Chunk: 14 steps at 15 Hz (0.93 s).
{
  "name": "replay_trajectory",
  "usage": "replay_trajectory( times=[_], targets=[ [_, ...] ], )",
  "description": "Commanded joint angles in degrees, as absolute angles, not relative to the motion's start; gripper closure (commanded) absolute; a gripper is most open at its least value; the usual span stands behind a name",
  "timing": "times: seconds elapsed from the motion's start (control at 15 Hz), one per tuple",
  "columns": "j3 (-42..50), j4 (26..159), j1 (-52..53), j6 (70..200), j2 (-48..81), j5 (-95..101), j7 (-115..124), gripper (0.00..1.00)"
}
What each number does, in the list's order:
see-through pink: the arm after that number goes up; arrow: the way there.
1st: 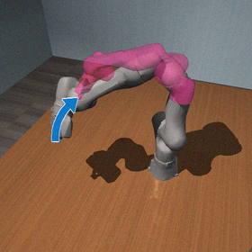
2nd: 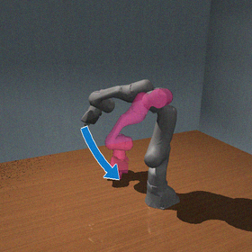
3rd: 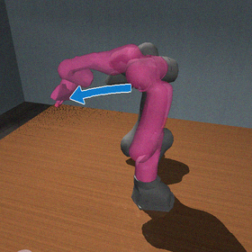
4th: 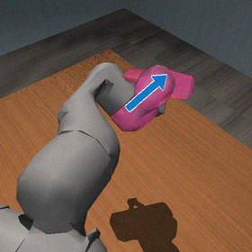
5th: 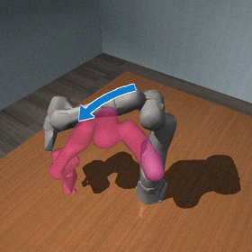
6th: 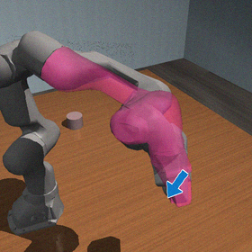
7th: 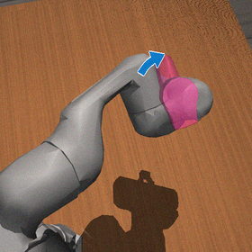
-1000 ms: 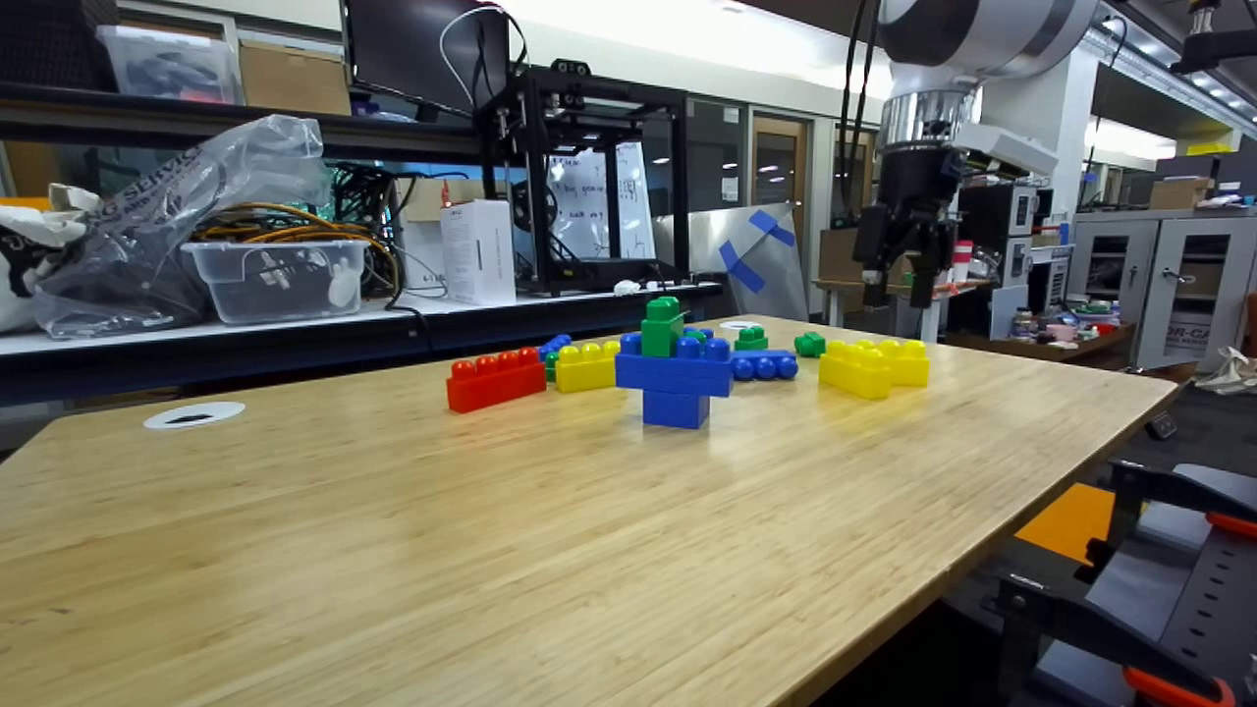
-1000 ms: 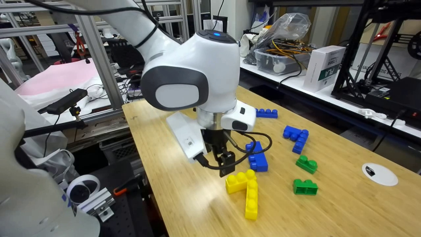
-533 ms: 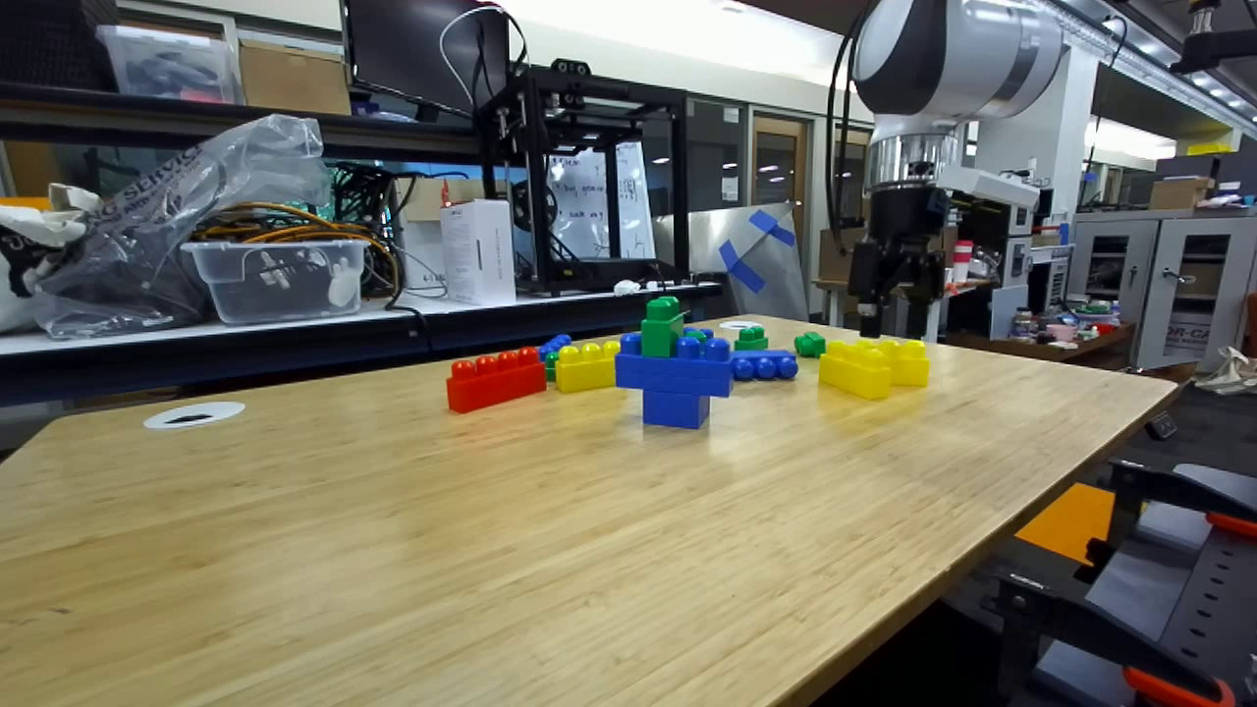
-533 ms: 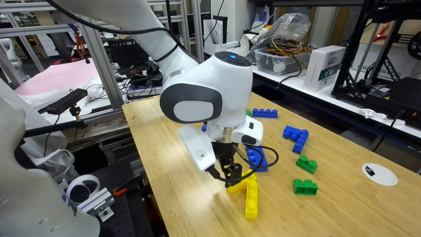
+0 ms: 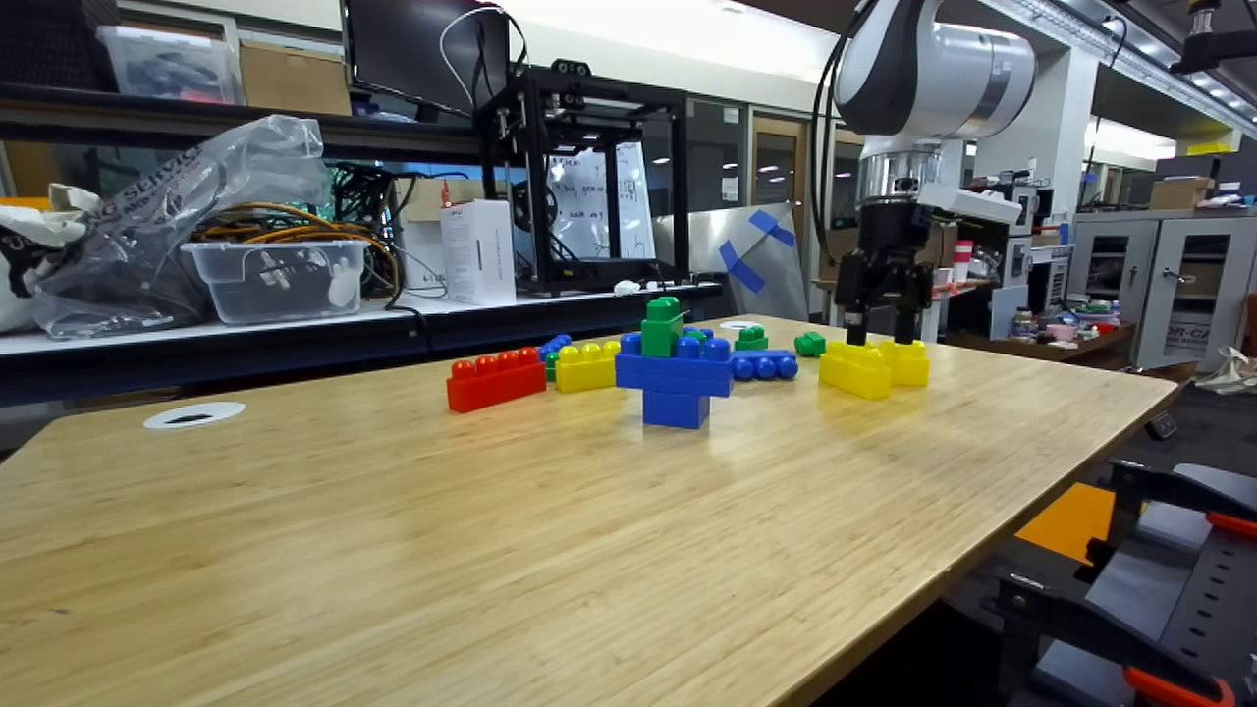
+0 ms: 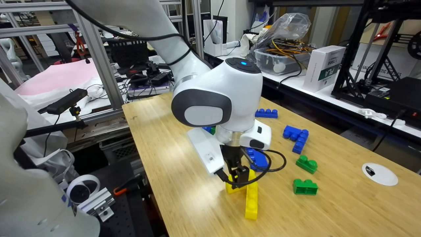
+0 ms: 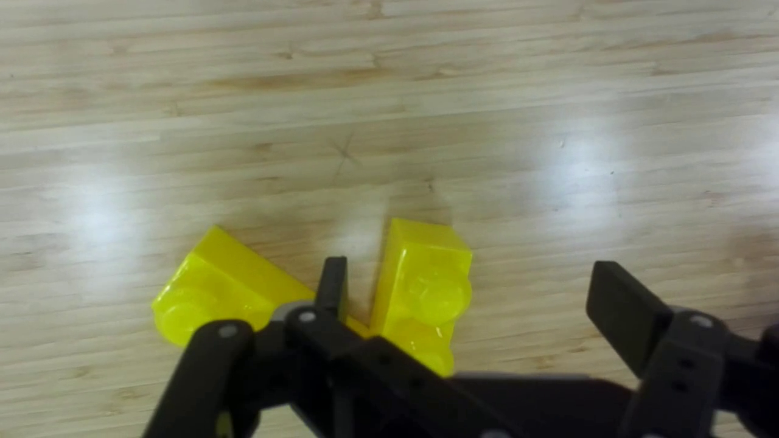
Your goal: Attach the three piece Lego to the stack of Lego's
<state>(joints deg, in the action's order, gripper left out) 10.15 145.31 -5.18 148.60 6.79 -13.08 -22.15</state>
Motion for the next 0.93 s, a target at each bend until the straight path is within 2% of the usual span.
replay_trajectory(
  times=[0.0, 0.87],
  targets=[
    [8.29, 145.31, -7.06, 148.52, 6.67, -12.55, -21.7, 0.0],
    [7.55, 144.9, -7.84, 148.27, 7.25, -16.54, -20.48, 0.0]
  ],
)
